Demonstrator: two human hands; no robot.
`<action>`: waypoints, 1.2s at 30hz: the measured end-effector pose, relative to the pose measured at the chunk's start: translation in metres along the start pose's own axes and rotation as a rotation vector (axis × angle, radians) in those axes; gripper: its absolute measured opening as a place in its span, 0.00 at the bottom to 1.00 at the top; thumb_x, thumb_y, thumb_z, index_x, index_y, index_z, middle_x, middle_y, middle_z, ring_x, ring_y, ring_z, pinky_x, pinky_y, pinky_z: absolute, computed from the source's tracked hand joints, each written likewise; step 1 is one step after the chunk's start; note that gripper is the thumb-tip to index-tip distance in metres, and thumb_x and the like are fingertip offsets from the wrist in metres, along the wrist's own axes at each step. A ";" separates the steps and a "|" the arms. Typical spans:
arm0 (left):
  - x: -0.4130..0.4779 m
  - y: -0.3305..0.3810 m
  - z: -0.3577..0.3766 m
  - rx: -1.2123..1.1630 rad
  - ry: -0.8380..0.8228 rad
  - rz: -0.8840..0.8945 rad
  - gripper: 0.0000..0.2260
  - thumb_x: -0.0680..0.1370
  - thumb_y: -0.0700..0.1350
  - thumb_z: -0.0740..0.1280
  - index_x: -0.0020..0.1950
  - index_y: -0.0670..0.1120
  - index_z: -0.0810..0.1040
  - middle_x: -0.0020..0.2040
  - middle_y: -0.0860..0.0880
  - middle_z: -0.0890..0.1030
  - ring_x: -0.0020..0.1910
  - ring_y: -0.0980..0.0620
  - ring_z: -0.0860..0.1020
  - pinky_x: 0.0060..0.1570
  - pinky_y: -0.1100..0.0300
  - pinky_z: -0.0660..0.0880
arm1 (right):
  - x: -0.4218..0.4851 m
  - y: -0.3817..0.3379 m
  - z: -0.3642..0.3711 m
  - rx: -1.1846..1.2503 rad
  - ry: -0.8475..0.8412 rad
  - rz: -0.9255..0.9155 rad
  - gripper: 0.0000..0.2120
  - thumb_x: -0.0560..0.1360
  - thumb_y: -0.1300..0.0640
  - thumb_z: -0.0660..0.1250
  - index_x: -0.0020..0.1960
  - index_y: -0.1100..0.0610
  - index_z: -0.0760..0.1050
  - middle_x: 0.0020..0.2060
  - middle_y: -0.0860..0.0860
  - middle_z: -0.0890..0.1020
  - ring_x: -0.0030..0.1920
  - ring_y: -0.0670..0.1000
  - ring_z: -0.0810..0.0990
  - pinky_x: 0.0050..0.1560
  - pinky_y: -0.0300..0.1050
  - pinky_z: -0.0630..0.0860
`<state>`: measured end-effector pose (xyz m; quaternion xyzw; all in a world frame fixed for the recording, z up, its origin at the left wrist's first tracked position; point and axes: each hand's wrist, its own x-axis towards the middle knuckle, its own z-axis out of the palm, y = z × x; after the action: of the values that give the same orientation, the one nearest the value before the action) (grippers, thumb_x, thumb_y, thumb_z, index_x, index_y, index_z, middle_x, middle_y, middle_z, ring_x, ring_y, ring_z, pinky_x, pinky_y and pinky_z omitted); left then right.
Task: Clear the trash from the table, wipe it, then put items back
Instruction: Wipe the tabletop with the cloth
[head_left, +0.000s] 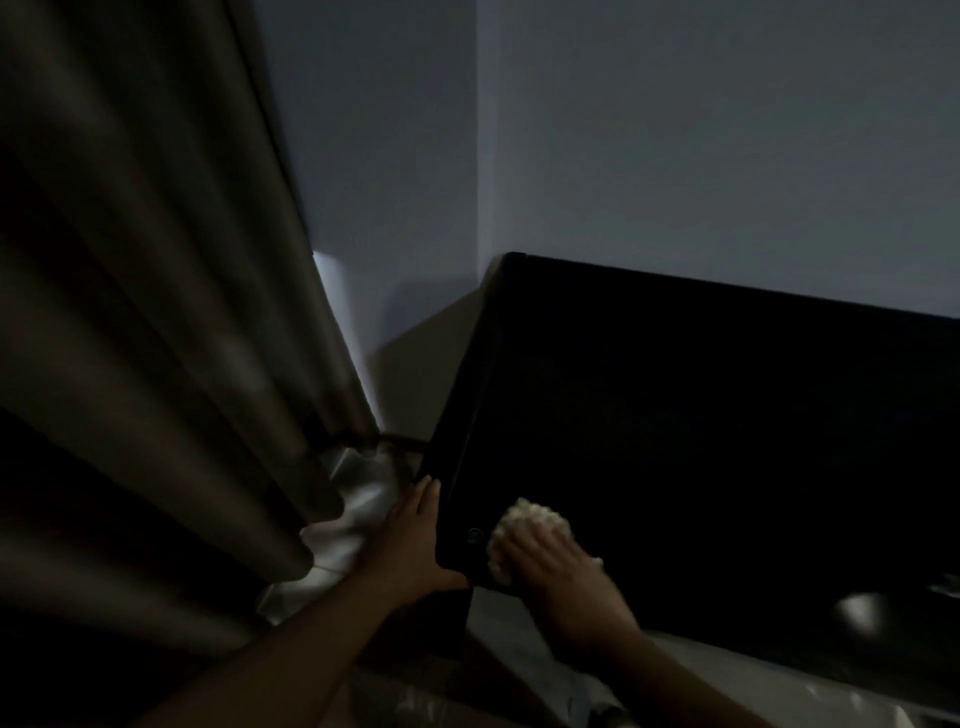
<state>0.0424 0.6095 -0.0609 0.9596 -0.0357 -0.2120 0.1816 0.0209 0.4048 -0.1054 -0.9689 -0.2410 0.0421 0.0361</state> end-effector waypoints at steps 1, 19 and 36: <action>-0.002 -0.005 0.000 -0.027 0.017 0.015 0.49 0.68 0.54 0.74 0.77 0.41 0.47 0.78 0.45 0.50 0.77 0.49 0.51 0.73 0.61 0.55 | -0.001 0.017 -0.003 0.008 0.018 0.076 0.25 0.69 0.51 0.53 0.65 0.53 0.69 0.64 0.53 0.77 0.63 0.57 0.77 0.69 0.47 0.54; 0.017 -0.040 0.010 -0.962 0.285 -0.429 0.11 0.81 0.34 0.57 0.61 0.36 0.74 0.51 0.43 0.79 0.56 0.44 0.74 0.51 0.67 0.72 | 0.121 -0.053 -0.023 0.149 -0.144 -0.051 0.40 0.67 0.44 0.32 0.75 0.54 0.58 0.76 0.54 0.55 0.76 0.57 0.51 0.75 0.53 0.48; 0.021 0.015 0.008 -0.226 0.230 -0.107 0.20 0.82 0.44 0.54 0.75 0.49 0.60 0.76 0.49 0.59 0.75 0.50 0.57 0.73 0.55 0.56 | 0.039 0.071 -0.018 0.200 -0.011 0.545 0.29 0.77 0.47 0.40 0.76 0.52 0.55 0.76 0.55 0.54 0.77 0.56 0.50 0.74 0.51 0.48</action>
<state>0.0581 0.5895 -0.0701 0.9515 0.0607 -0.1130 0.2798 0.0900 0.3595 -0.0964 -0.9894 0.0335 0.0791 0.1172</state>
